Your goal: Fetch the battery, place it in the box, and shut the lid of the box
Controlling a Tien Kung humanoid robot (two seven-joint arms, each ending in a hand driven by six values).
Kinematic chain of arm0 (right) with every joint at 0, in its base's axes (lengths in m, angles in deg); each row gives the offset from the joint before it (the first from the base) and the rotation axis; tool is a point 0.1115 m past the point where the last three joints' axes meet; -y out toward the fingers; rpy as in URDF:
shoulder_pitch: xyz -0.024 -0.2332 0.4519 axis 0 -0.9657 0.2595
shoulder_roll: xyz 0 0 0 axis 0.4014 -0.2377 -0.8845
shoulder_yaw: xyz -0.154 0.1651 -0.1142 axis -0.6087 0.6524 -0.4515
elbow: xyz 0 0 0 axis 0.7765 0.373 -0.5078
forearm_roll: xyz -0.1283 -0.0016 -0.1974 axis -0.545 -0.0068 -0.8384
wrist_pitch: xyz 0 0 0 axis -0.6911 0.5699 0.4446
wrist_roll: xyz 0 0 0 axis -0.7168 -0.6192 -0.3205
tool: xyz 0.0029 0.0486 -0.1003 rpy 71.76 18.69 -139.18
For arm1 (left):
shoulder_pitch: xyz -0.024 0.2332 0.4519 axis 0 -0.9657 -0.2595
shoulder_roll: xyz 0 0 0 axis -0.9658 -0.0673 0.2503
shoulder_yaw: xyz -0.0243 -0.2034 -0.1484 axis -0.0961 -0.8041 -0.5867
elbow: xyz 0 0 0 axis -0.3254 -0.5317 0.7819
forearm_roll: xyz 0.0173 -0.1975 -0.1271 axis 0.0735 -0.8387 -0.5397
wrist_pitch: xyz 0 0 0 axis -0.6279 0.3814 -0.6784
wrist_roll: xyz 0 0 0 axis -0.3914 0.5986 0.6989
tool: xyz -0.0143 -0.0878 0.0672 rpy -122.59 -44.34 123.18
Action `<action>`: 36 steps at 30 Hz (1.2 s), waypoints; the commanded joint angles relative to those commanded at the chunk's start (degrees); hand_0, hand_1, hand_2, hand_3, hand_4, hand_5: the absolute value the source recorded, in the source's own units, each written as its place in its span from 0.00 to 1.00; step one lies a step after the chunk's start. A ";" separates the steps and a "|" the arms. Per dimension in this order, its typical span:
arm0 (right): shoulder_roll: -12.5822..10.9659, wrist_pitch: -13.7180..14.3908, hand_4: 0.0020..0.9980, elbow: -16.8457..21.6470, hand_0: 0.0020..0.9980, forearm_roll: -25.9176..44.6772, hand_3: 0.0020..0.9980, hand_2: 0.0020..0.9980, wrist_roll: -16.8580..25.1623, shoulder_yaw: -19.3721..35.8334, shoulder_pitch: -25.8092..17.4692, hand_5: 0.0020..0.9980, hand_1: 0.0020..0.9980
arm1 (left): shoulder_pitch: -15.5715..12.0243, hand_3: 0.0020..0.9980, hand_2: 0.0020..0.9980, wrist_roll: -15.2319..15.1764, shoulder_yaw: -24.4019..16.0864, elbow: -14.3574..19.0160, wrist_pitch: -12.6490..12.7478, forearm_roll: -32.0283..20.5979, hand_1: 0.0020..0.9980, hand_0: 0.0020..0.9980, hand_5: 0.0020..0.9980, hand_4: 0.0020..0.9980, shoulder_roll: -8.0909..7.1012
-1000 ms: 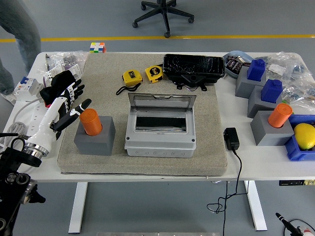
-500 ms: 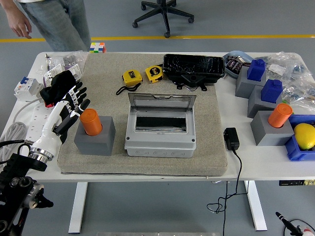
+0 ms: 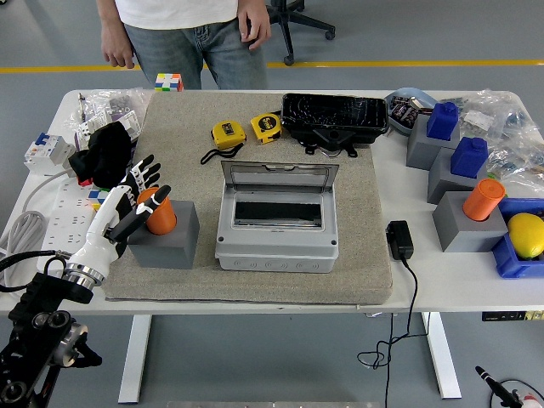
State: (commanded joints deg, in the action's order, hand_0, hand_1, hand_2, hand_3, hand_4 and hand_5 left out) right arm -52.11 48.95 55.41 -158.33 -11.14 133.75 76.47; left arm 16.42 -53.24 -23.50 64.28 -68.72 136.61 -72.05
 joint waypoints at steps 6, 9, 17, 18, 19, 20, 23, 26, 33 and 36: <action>0.03 0.05 1.00 0.00 0.94 -0.02 0.82 0.85 0.01 0.19 0.00 1.00 0.92 | 0.18 0.83 0.82 -0.34 0.25 -0.40 0.71 0.55 0.84 0.76 0.55 1.00 -0.07; 0.08 0.07 1.00 0.00 0.94 0.00 0.82 0.85 0.00 0.13 -0.03 1.00 0.92 | 0.17 0.83 0.82 -0.57 0.35 -0.33 0.95 0.38 0.84 0.76 0.55 1.00 0.06; 0.03 0.12 1.00 0.00 0.94 0.23 0.82 0.85 0.01 -0.11 0.14 1.00 0.92 | 0.36 0.81 0.79 -1.19 0.58 0.33 2.14 -0.11 0.82 0.72 0.55 1.00 0.06; 0.03 0.12 1.00 0.00 0.94 0.18 0.82 0.85 0.00 -0.07 0.12 1.00 0.92 | 0.35 0.81 0.78 -1.22 0.60 0.37 2.19 -0.12 0.81 0.71 0.56 1.00 0.07; 0.02 0.11 1.00 0.00 0.94 0.21 0.82 0.85 0.00 -0.12 0.11 1.00 0.92 | 0.30 0.81 0.78 -1.24 0.71 0.39 2.23 -0.15 0.81 0.71 0.56 1.00 0.08; 0.02 0.12 1.00 0.00 0.94 0.24 0.82 0.85 0.00 -0.17 0.10 1.00 0.92 | 0.26 0.81 0.78 -1.21 0.78 0.39 2.21 -0.09 0.81 0.71 0.56 1.00 0.09; 0.03 0.15 1.00 0.00 0.94 0.32 0.82 0.85 0.01 -0.34 0.06 1.00 0.92 | 0.07 0.81 0.78 -1.26 1.00 0.07 2.26 -0.16 0.81 0.71 0.56 1.00 0.23; 0.02 0.17 1.00 0.00 0.94 0.45 0.82 0.84 0.01 -0.49 0.00 1.00 0.92 | -0.10 0.80 0.77 -1.27 1.12 -0.12 2.28 -0.18 0.81 0.71 0.53 1.00 0.34; -0.02 0.18 1.00 0.00 0.94 0.39 0.82 0.84 -0.01 -0.37 -0.02 1.00 0.92 | -0.12 0.80 0.76 -1.07 1.40 -0.22 2.33 0.26 0.80 0.70 0.49 1.00 0.35; -0.01 0.19 1.00 0.00 0.94 0.45 0.82 0.84 0.03 -0.40 -0.05 1.00 0.92 | -0.17 0.77 0.70 -0.95 1.51 -0.08 2.85 0.97 0.76 0.66 0.26 1.00 0.33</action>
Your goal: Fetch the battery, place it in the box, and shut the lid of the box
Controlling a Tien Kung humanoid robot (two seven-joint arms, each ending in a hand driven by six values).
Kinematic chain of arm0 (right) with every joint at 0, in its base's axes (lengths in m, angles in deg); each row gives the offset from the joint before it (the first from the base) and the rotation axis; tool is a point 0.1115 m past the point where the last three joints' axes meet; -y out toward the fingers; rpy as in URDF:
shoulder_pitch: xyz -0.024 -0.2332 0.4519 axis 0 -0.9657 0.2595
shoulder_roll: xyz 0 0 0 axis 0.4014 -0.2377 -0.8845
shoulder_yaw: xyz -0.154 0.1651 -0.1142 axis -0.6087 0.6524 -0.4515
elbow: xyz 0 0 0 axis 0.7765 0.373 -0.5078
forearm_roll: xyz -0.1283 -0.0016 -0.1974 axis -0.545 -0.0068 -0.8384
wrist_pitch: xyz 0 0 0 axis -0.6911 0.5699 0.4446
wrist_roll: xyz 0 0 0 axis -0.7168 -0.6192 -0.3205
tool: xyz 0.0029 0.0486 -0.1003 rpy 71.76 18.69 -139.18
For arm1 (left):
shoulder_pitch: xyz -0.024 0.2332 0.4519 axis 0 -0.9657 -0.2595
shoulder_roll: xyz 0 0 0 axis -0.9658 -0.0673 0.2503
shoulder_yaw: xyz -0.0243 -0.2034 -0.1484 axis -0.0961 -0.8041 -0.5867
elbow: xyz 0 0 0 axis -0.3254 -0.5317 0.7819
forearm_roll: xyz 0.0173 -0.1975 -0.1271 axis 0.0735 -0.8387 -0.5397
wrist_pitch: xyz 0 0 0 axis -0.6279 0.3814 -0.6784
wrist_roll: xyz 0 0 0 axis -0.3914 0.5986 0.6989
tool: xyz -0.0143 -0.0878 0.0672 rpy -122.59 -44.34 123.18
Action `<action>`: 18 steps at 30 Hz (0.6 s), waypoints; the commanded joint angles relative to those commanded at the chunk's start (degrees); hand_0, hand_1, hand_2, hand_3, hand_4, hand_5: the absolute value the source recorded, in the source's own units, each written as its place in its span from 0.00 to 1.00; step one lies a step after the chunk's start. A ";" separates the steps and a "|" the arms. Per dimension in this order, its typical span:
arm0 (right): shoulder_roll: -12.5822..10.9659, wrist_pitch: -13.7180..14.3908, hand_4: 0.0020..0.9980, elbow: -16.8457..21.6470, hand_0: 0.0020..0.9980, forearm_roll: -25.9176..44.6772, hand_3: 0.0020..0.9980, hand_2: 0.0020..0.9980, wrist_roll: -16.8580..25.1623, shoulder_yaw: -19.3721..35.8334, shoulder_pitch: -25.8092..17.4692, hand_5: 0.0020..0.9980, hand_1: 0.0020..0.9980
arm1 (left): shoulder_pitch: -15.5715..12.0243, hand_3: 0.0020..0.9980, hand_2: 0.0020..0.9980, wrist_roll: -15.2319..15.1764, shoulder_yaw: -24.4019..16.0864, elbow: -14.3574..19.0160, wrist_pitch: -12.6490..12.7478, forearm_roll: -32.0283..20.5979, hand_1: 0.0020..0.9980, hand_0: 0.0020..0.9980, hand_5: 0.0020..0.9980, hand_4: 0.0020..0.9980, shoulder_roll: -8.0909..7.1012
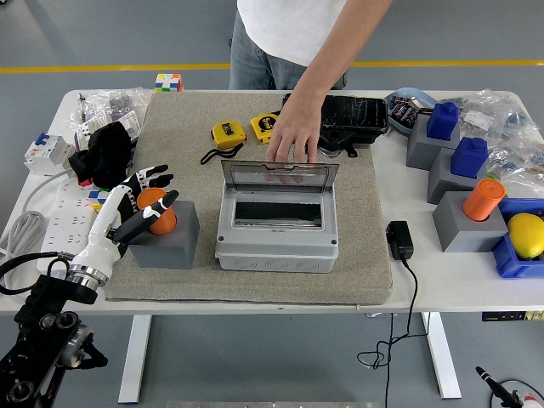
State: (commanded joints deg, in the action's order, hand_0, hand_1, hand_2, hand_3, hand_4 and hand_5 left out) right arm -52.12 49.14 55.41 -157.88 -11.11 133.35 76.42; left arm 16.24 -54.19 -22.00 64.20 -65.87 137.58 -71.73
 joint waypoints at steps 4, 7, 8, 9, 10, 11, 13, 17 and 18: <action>-0.03 0.01 1.00 0.00 0.94 0.06 0.82 0.84 0.03 0.03 0.03 1.00 0.92 | 0.04 0.77 0.70 0.30 0.14 0.22 0.82 1.36 0.76 0.66 0.26 1.00 0.02; -0.04 0.02 1.00 0.00 0.94 -0.02 0.82 0.84 0.01 0.19 0.04 1.00 0.92 | 0.07 0.71 0.65 0.45 0.40 0.39 1.74 2.11 0.72 0.62 0.12 1.00 0.02; -0.04 0.01 1.00 0.00 0.94 -0.02 0.82 0.84 0.01 0.21 0.04 1.00 0.92 | 0.07 0.71 0.65 0.48 0.44 0.42 1.90 2.28 0.72 0.62 0.12 1.00 0.02; -0.04 0.01 1.00 0.00 0.94 -0.01 0.82 0.84 0.02 0.23 0.04 1.00 0.92 | 0.09 0.71 0.65 0.51 0.53 0.45 2.19 2.49 0.72 0.62 0.12 1.00 0.03; -0.03 0.01 1.00 0.00 0.94 -0.05 0.82 0.84 0.02 0.29 0.04 1.00 0.92 | 0.11 0.71 0.65 0.53 0.60 0.46 2.35 2.66 0.72 0.62 0.12 1.00 0.05; -0.02 0.01 1.00 0.00 0.94 -0.05 0.82 0.84 0.02 0.33 0.06 1.00 0.92 | 0.15 0.71 0.65 0.53 0.66 0.46 2.49 2.77 0.72 0.62 0.12 1.00 0.05; -0.03 0.01 1.00 0.00 0.94 0.08 0.82 0.84 0.04 0.22 0.12 1.00 0.92 | 0.24 0.67 0.63 0.49 0.80 0.40 2.85 2.86 0.70 0.61 0.06 1.00 0.11; -0.04 0.04 1.00 0.00 0.94 0.14 0.82 0.84 0.05 0.27 0.19 1.00 0.92 | 0.38 0.67 0.63 0.34 1.18 0.24 3.31 2.72 0.70 0.61 0.06 1.00 0.22; -0.05 0.05 1.00 0.00 0.94 0.11 0.82 0.84 0.03 0.33 0.20 1.00 0.92 | 0.43 0.64 0.62 0.26 1.27 0.15 3.46 2.59 0.70 0.62 0.04 1.00 0.27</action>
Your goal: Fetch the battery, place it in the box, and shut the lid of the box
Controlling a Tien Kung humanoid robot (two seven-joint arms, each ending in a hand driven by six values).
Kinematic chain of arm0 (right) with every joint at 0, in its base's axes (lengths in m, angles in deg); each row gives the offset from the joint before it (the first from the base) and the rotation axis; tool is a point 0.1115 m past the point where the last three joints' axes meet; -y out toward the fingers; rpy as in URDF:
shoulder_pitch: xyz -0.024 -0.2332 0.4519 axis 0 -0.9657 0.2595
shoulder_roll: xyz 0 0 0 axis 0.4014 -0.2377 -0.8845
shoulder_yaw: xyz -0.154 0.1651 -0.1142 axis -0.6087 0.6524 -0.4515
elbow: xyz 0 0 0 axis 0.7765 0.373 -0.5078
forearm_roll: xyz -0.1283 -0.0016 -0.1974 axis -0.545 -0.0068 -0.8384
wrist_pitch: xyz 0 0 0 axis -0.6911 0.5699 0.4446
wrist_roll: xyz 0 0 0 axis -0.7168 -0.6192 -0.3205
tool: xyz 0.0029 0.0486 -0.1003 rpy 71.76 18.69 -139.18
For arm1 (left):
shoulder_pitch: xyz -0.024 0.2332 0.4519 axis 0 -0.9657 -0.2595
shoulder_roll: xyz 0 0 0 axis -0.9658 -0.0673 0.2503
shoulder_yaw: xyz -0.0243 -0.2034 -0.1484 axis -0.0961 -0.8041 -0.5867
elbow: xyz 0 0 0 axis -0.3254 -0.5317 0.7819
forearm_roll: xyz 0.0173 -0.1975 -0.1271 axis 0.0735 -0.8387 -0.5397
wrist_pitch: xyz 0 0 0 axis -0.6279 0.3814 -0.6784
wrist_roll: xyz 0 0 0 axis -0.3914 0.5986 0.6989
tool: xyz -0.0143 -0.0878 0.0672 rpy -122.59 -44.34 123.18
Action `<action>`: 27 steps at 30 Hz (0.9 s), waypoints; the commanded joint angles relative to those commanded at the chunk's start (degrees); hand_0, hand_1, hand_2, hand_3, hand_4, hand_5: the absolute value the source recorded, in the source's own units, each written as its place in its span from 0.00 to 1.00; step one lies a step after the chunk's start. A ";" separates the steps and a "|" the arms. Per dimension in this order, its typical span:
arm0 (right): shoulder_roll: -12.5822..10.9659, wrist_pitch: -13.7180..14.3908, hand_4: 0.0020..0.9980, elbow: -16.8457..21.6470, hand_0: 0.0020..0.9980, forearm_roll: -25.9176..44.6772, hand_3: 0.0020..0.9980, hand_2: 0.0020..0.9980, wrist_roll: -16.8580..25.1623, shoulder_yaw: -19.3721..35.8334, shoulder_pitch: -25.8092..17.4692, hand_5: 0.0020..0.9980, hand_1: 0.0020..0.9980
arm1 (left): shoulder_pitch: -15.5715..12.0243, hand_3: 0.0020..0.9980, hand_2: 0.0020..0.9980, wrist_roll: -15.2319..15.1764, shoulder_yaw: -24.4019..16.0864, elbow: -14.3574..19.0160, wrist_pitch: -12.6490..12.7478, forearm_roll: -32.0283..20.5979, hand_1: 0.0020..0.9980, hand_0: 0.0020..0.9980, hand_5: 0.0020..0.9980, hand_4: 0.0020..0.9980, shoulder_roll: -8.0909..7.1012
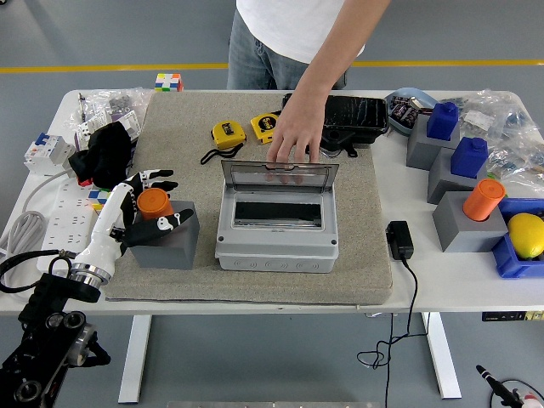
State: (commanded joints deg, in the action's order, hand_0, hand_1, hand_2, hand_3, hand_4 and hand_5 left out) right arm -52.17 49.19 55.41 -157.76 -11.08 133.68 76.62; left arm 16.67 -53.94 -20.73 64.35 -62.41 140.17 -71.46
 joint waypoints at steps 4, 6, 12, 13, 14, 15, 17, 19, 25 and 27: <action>0.04 0.02 1.00 0.00 0.94 0.19 0.82 0.84 0.00 -0.13 0.01 1.00 0.92 | 0.14 0.64 0.62 -0.39 0.24 -0.11 0.80 -0.67 0.70 0.62 0.04 1.00 0.20; 0.11 0.02 1.00 0.00 0.94 0.19 0.82 0.84 -0.01 -0.16 -0.02 1.00 0.92 | 0.28 0.62 0.60 -0.67 0.67 -0.07 1.26 -1.42 0.69 0.61 0.03 1.00 0.25; 0.18 0.05 1.00 0.00 0.95 0.32 0.82 0.84 -0.03 -0.30 -0.04 1.00 0.92 | 0.50 0.61 0.59 -1.07 1.40 -0.08 2.15 -2.12 0.69 0.60 0.02 1.00 0.59; 0.16 0.06 1.00 0.00 0.95 0.33 0.82 0.84 -0.03 -0.29 0.00 1.00 0.92 | 0.57 0.61 0.59 -1.10 1.54 -0.12 2.23 -2.18 0.69 0.60 0.02 1.00 0.64; 0.15 0.06 1.00 0.00 0.95 0.30 0.82 0.84 -0.05 -0.24 0.02 1.00 0.92 | 0.60 0.61 0.59 -1.13 1.66 -0.15 2.31 -2.24 0.69 0.60 0.02 1.00 0.68; 0.15 0.06 1.00 0.00 0.95 0.29 0.82 0.84 -0.05 -0.22 0.02 1.00 0.92 | 0.62 0.61 0.59 -1.15 1.74 -0.18 2.37 -2.29 0.69 0.60 0.02 1.00 0.71; 0.12 0.06 1.00 0.00 0.95 0.32 0.82 0.84 -0.05 -0.22 0.01 1.00 0.92 | 0.59 0.61 0.59 -1.20 1.97 -0.31 2.48 -2.38 0.69 0.60 0.02 1.00 0.78; 0.11 0.08 1.00 0.00 0.94 0.23 0.82 0.84 -0.06 -0.10 0.01 1.00 0.92 | 0.52 0.60 0.58 -1.22 2.13 -0.42 2.53 -2.44 0.68 0.59 0.02 1.00 0.85; 0.11 0.08 1.00 0.00 0.94 0.49 0.82 0.84 -0.08 -0.41 -0.05 1.00 0.92 | 0.40 0.59 0.56 -1.28 2.38 -0.61 2.76 -2.64 0.67 0.57 0.02 1.00 0.97; 0.12 0.09 1.00 0.00 0.94 0.64 0.82 0.84 -0.07 -0.57 -0.06 1.00 0.92 | 0.35 0.59 0.56 -1.29 2.39 -0.67 2.85 -2.68 0.67 0.57 0.02 1.00 0.95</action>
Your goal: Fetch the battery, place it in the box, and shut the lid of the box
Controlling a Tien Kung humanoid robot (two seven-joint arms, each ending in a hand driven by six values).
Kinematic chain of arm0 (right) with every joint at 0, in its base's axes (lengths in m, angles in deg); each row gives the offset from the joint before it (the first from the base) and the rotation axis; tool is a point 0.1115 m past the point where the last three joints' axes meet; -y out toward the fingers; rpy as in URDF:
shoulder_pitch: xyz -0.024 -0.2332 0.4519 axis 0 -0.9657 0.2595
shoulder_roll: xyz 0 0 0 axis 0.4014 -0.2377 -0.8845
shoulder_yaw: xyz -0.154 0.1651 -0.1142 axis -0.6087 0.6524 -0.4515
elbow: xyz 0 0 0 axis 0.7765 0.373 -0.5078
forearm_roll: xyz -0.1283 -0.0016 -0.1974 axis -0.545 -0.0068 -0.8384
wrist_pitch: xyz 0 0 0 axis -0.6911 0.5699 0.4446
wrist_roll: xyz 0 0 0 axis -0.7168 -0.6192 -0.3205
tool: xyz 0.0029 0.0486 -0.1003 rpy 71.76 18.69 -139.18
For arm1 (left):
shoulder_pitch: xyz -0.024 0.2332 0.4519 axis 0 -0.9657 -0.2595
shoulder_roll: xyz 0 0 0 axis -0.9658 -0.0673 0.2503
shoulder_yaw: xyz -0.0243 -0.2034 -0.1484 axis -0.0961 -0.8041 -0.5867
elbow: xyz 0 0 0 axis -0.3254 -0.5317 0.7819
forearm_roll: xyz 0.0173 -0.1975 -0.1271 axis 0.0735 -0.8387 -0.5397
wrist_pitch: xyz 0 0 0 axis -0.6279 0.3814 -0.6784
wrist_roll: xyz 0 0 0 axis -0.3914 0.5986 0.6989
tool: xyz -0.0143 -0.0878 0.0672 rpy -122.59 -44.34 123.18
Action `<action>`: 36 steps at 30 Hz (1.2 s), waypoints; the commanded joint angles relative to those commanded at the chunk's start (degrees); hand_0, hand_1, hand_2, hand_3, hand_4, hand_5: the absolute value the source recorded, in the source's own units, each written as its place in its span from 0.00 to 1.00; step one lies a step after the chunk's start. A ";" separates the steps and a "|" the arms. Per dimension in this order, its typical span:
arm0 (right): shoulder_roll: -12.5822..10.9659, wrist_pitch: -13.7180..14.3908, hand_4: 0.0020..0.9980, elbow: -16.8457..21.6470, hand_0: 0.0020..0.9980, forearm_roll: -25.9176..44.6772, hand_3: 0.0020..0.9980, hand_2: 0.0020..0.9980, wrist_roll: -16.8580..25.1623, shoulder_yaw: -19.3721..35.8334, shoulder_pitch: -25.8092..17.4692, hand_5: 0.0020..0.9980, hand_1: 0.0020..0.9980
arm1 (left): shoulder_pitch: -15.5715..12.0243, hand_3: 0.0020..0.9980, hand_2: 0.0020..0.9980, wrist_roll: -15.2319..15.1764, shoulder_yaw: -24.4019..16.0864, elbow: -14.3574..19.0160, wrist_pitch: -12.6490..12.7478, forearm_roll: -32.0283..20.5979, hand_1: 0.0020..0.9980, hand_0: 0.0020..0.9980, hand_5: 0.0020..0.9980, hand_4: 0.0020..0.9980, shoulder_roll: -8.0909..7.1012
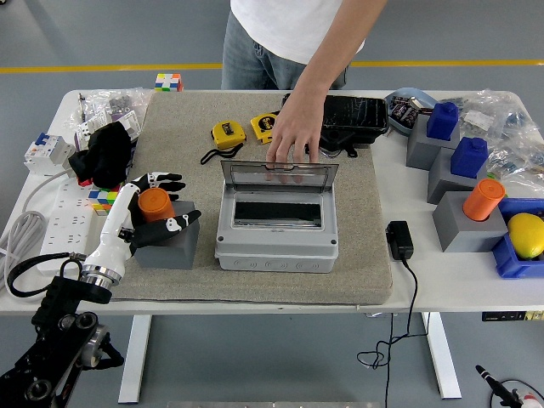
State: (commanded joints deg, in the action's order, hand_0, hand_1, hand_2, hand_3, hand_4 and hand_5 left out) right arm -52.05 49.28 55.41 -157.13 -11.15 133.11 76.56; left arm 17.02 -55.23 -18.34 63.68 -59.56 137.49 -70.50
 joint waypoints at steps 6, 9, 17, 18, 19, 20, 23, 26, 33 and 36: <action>-0.03 0.01 1.00 0.00 0.94 -0.13 0.82 0.84 -0.03 -0.02 -0.10 1.00 0.92 | -0.12 0.53 0.50 -0.05 0.06 -0.19 0.20 -0.11 0.63 0.52 0.02 1.00 0.00; -0.08 0.02 1.00 0.00 0.94 -0.20 0.82 0.84 -0.04 0.03 -0.12 1.00 0.92 | -0.16 0.53 0.50 -0.07 0.17 -0.26 0.24 -0.15 0.63 0.52 0.02 1.00 0.01; -0.11 0.06 1.00 0.00 0.94 -0.23 0.82 0.84 -0.03 -0.03 -0.18 1.00 0.92 | -0.21 0.37 0.38 -0.13 0.55 -0.27 0.41 -0.29 0.46 0.29 0.02 1.00 0.01; -0.10 0.06 1.00 0.00 0.94 -0.25 0.82 0.84 -0.03 -0.01 -0.16 1.00 0.92 | -0.19 0.37 0.38 -0.15 0.57 -0.28 0.44 -0.32 0.46 0.29 0.02 1.00 0.02; -0.11 0.06 1.00 0.00 0.94 -0.27 0.82 0.84 -0.02 -0.01 -0.14 1.00 0.92 | -0.17 0.37 0.38 -0.15 0.56 -0.30 0.48 -0.34 0.46 0.29 0.02 1.00 0.05; -0.11 0.08 1.00 0.00 0.94 -0.25 0.82 0.84 -0.01 -0.01 -0.11 1.00 0.92 | -0.14 0.37 0.38 -0.16 0.61 -0.32 0.52 -0.36 0.46 0.29 0.02 1.00 0.07; -0.08 0.11 1.00 0.00 0.94 -0.37 0.82 0.84 -0.01 0.16 -0.06 1.00 0.92 | -0.11 0.36 0.37 -0.23 0.72 -0.29 0.75 -0.44 0.38 0.21 0.02 1.00 0.07; -0.05 0.12 1.00 0.00 0.94 -0.38 0.82 0.84 -0.03 0.22 -0.04 1.00 0.92 | -0.05 0.36 0.37 -0.33 0.77 -0.20 1.00 -0.56 0.38 0.21 0.02 1.00 0.07; 0.02 0.12 1.00 0.00 0.94 -0.28 0.82 0.84 -0.03 0.10 -0.05 1.00 0.92 | 0.10 0.34 0.36 -0.58 1.18 0.28 1.58 -1.11 0.34 0.19 0.02 1.00 0.10; 0.03 0.14 1.00 0.00 0.94 -0.10 0.82 0.84 0.00 -0.06 -0.01 1.00 0.92 | 0.21 0.33 0.35 -0.68 1.18 0.29 1.72 -1.31 0.32 0.18 0.02 1.00 0.29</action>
State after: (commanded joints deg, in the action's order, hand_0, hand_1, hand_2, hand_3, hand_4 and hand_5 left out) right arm -52.02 49.42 55.41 -157.22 -11.15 133.04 76.55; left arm 17.24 -55.91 -17.16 63.97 -57.84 136.18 -70.21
